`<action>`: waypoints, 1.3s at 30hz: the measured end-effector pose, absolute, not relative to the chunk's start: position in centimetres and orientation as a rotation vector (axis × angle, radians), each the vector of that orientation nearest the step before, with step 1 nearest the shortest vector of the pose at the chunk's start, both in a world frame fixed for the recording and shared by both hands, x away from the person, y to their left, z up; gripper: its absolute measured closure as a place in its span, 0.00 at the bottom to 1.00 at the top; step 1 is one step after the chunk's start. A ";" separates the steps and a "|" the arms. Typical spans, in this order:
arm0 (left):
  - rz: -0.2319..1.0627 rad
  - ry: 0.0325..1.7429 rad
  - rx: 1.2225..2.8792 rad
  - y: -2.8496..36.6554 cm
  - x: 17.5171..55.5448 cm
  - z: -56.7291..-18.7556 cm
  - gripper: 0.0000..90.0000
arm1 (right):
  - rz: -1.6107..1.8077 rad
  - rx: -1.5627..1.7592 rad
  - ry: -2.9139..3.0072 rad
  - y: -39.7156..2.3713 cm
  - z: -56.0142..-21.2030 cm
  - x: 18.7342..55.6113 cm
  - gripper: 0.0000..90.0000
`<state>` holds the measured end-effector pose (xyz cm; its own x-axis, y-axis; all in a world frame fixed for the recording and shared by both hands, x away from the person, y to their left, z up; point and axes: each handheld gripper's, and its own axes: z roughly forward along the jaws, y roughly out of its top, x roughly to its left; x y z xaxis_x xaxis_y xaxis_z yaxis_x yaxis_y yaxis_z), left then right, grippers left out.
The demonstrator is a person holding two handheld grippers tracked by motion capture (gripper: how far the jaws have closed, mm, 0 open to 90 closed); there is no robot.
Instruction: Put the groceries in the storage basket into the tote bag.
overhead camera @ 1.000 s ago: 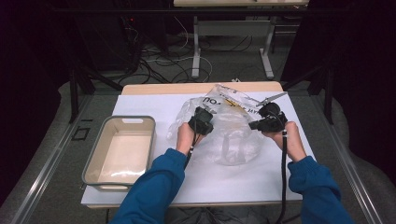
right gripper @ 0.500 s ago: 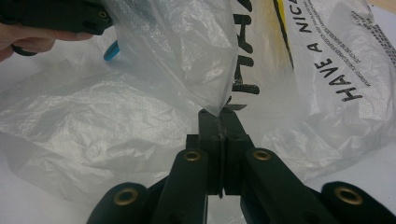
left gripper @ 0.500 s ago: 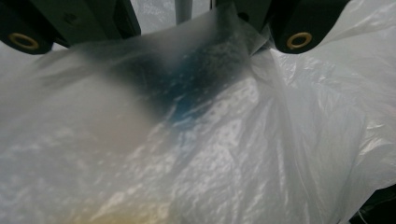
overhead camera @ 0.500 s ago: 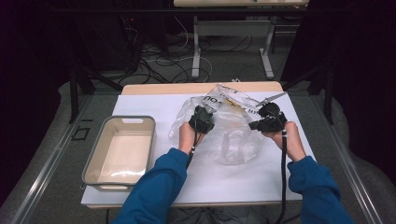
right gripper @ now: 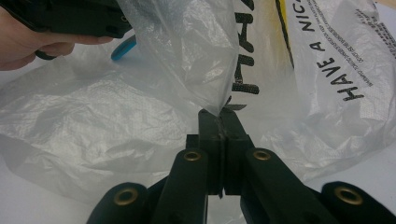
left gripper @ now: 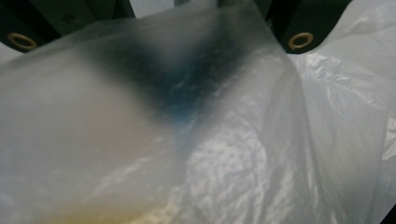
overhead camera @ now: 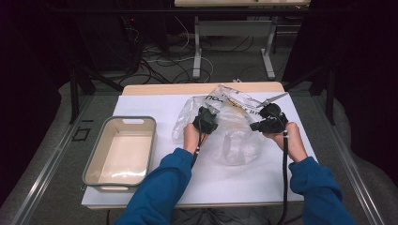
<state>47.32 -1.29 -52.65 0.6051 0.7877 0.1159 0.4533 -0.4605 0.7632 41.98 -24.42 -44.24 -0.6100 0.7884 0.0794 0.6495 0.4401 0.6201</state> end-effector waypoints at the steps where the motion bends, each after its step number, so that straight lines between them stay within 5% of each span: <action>1: 0.603 0.978 2.121 -1.3 47.4 -52.7 0.86 | 0.916 1.254 2.471 -24.4 -44.3 42.0 1.00; 39: 0.519 0.868 2.237 2.1 42.1 -50.4 0.33 | 0.903 1.248 2.463 -24.4 -44.1 41.8 1.00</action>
